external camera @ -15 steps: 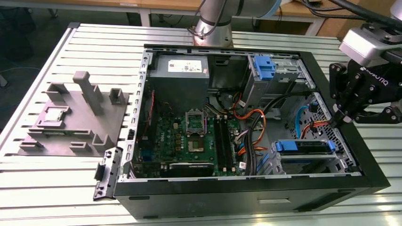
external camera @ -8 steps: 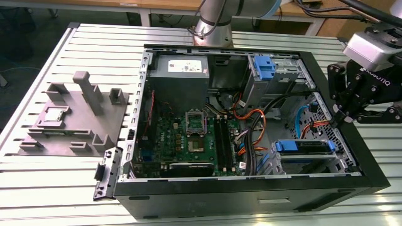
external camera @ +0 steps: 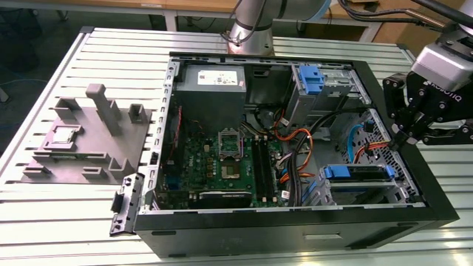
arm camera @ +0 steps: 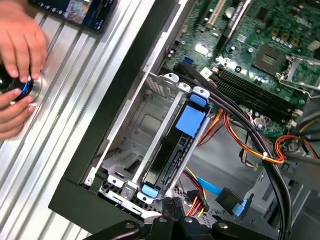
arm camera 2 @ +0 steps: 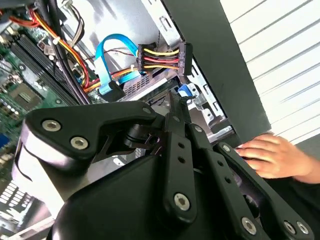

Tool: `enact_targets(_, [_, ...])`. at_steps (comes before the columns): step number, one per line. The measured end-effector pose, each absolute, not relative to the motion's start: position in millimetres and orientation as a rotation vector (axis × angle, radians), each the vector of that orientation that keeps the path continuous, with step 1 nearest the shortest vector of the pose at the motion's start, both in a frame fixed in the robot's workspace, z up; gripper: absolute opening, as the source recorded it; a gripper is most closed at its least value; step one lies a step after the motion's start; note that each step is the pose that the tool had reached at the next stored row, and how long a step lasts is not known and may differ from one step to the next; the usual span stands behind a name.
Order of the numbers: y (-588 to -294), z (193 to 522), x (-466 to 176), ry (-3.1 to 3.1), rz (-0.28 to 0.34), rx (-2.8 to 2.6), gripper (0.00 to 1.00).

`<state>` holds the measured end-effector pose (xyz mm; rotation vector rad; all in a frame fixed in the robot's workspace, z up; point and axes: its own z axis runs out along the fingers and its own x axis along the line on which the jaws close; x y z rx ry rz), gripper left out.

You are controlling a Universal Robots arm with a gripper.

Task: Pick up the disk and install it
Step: 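Insert the first disk wire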

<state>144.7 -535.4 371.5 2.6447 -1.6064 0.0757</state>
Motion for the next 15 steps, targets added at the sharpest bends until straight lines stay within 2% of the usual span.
enact_targets(15, [-522,370,152,-1.503,0.081,2.700,0.10])
